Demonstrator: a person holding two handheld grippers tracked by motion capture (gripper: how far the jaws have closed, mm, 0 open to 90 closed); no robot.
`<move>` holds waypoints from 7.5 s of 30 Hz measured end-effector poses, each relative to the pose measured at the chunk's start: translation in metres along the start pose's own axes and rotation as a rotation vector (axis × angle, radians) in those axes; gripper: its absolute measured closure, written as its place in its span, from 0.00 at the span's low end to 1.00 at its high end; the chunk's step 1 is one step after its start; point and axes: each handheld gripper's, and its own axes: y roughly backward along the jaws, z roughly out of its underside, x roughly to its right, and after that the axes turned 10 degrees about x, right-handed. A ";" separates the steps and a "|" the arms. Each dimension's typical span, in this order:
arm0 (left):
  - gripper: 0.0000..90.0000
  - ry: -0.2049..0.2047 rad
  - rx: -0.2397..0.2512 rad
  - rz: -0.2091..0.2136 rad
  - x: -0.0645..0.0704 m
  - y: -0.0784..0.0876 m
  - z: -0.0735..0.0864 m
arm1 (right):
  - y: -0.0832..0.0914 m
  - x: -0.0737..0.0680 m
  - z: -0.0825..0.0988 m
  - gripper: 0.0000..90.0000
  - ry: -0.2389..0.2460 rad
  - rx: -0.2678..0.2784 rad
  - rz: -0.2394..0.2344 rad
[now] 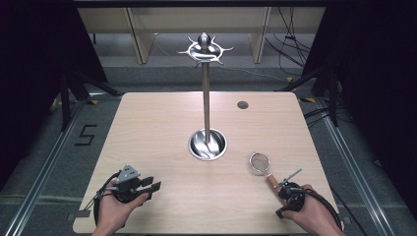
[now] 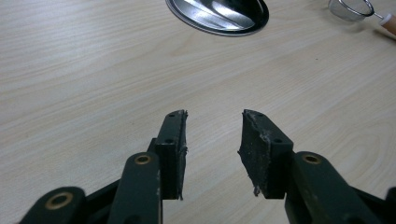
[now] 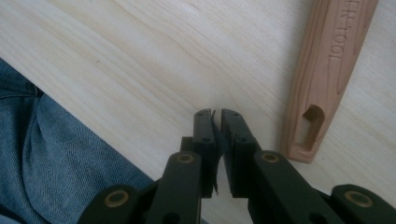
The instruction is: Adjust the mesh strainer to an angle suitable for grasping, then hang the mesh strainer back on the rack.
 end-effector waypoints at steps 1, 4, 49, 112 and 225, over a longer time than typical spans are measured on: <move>0.64 0.007 -0.005 -0.002 0.000 0.000 0.000 | -0.001 -0.001 0.000 0.95 -0.016 -0.013 -0.010; 0.60 -0.006 0.005 -0.012 -0.001 0.001 -0.001 | -0.001 -0.002 -0.002 0.97 -0.049 -0.014 -0.002; 0.51 0.015 -0.006 -0.023 -0.005 0.001 -0.001 | -0.020 0.133 -0.120 1.00 -0.478 0.122 0.268; 0.52 -0.011 -0.025 -0.002 -0.004 0.001 -0.002 | -0.016 0.136 -0.132 0.68 -0.743 0.031 0.319; 0.50 0.012 0.002 -0.012 -0.005 0.001 -0.001 | 0.061 0.052 -0.095 0.77 -0.040 0.713 0.173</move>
